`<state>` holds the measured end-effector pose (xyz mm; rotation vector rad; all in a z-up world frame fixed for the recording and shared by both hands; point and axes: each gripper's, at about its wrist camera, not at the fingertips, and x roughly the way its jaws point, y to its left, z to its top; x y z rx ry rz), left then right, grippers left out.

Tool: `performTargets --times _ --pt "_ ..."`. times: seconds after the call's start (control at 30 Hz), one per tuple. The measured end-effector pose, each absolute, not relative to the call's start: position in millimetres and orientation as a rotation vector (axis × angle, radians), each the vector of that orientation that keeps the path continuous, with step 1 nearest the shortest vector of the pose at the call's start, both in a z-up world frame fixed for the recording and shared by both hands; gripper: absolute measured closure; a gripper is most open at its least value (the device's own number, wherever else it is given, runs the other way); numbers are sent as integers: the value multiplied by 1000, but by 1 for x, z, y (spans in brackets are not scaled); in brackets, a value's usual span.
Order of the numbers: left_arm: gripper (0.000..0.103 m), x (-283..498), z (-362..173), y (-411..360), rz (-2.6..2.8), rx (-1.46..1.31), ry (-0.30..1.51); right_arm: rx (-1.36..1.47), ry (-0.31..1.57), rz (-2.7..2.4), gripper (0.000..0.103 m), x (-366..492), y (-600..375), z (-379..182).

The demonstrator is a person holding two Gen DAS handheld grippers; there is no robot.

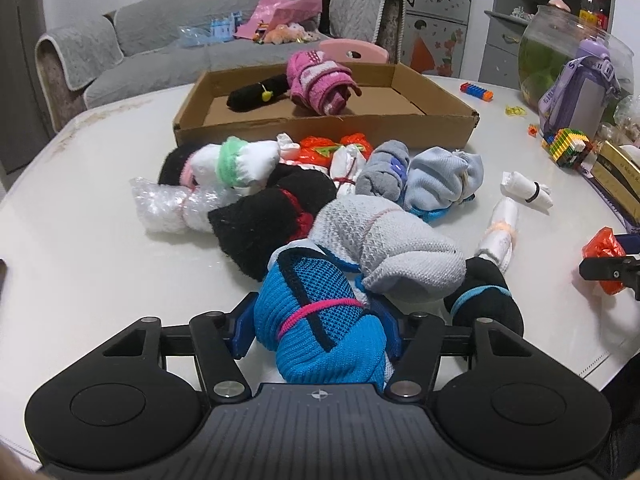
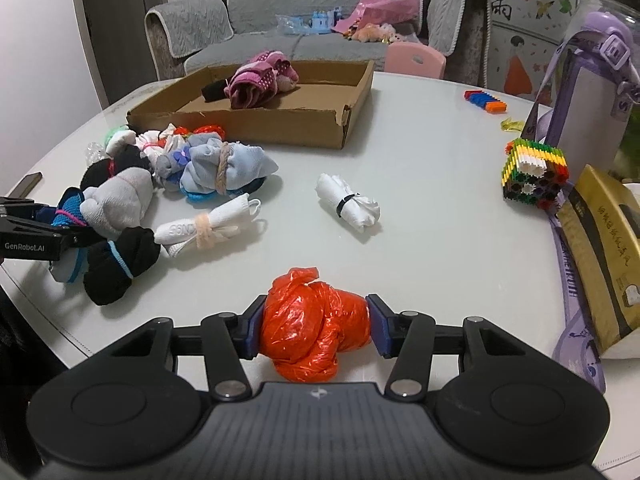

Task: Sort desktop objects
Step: 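Carry the blue sock and orange bag over the cardboard box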

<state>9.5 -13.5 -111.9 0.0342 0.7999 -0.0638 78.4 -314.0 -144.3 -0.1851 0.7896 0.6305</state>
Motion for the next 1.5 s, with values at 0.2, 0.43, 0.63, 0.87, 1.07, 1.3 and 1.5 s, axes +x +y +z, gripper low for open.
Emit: performTargets --times 0.2,0.43,0.63,0.87,1.07,1.3,1.5 --pt "38 -1 -98 -6 -60 50 772 -165 779 626 56 74 -320 -140" --pt "38 -4 -58 6 -56 90 697 -128 761 614 56 79 -328 -125" --pt "38 25 -11 22 -25 117 622 -88 665 640 56 95 -326 -77" --pt "38 109 24 34 -8 105 611 -52 552 696 56 141 -294 -18" --pt "38 188 29 46 6 56 640 -33 536 743 56 201 -244 7" --pt "38 264 -4 45 -5 66 699 -77 631 744 56 266 -183 -25" --pt "38 307 -55 53 -42 -1 811 -114 731 698 56 313 -150 -77"
